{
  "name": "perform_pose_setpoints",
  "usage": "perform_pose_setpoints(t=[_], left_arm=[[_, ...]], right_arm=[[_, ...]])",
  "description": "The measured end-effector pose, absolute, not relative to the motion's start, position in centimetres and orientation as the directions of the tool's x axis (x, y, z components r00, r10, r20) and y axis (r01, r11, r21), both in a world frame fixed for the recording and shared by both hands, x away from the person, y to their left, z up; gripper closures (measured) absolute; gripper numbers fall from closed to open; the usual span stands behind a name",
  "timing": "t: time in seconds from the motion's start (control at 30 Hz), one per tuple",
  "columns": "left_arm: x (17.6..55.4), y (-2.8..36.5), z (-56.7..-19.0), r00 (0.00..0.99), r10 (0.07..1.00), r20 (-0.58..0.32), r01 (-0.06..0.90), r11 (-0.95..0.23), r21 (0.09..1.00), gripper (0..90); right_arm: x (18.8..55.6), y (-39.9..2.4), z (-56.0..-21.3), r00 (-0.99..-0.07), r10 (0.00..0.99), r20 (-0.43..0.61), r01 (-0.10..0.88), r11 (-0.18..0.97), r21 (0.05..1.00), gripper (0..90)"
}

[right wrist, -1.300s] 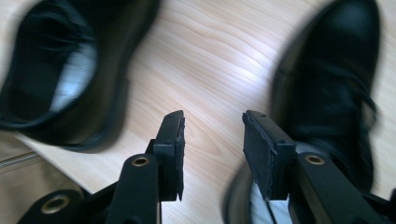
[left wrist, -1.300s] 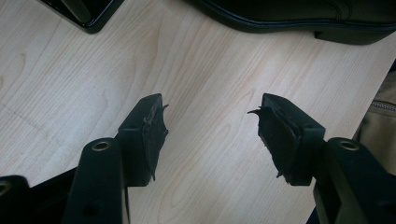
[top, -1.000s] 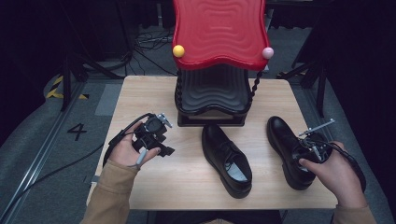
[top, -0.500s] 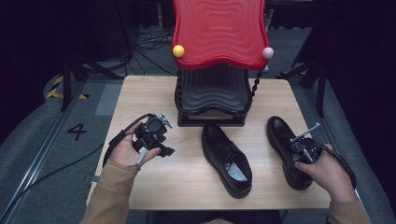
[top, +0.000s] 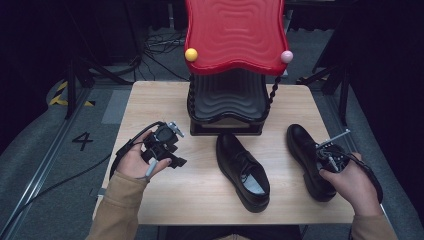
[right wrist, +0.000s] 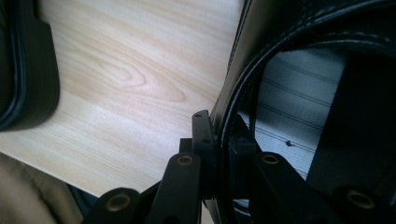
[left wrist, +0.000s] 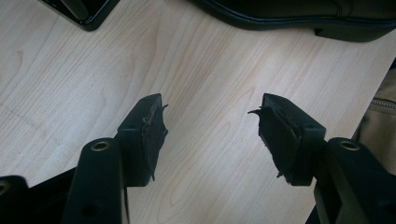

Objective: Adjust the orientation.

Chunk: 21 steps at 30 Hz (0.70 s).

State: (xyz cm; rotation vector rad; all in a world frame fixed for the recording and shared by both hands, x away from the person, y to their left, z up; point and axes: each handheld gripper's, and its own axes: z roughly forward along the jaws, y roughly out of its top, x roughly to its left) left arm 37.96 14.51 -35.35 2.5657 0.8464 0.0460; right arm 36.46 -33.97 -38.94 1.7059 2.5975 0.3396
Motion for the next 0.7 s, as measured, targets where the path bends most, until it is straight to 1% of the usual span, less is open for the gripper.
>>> perform_pose_setpoints(t=[0.17,0.37,0.57,0.7], left_arm=[[38.0,14.6,-35.4,0.811,0.576,-0.101,0.561,-0.717,0.415,41.3],[37.9,14.6,-35.3,0.811,0.577,-0.098,0.560,-0.716,0.417,41.3],[37.8,14.8,-35.3,0.810,0.578,-0.100,0.561,-0.714,0.418,41.4],[37.8,14.8,-35.3,0.810,0.578,-0.098,0.560,-0.716,0.417,41.4]], right_arm=[[36.1,-34.0,-38.0,-0.397,0.912,0.098,0.898,0.365,0.245,85.1],[35.4,-33.0,-36.7,-0.431,0.899,0.081,0.874,0.393,0.286,85.1],[34.1,-31.2,-35.0,-0.492,0.869,0.054,0.825,0.446,0.346,85.4],[33.6,-30.4,-34.5,-0.520,0.853,0.046,0.807,0.473,0.353,85.4]])
